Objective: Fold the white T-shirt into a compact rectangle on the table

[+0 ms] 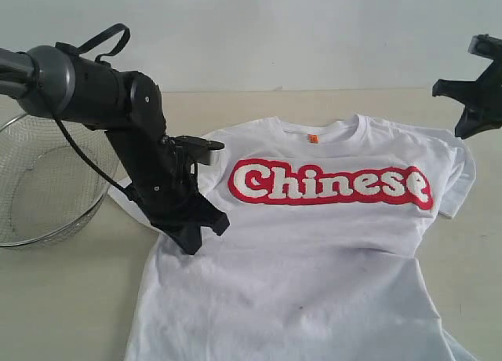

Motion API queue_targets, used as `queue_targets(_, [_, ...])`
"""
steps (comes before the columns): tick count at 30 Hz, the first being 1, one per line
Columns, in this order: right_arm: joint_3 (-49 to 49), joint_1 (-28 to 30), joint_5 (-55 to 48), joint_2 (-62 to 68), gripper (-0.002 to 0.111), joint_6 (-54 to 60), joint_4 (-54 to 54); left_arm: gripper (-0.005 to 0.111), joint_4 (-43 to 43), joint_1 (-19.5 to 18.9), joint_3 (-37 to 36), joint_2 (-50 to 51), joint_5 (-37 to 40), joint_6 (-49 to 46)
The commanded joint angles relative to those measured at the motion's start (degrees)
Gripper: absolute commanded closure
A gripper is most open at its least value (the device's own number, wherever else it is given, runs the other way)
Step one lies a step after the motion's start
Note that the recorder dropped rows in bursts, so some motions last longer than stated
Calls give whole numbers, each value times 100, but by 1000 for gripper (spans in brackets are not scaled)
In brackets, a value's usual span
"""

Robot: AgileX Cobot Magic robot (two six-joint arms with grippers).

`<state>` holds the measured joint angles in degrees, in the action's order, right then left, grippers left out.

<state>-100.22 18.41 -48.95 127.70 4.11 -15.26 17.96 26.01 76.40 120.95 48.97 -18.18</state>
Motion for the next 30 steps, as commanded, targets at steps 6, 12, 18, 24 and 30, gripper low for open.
queue_targets(6, [1873,34,-136,-1984,108,311,-419,102,67,-18,29,-39,-124,-19])
queue_targets(12, [4061,-460,-60,-3573,108,523,-280,102,67,-18,29,-39,-93,-160])
queue_targets(18, [5734,-918,-100,-4614,108,557,-175,102,67,-18,29,-39,-11,-219])
queue_targets(24, [6027,-967,-977,-5112,108,528,-208,102,67,-18,29,-39,-11,-242])
queue_targets(30, [6159,-1971,-1209,-5168,108,271,275,102,67,-18,29,-39,28,-239])
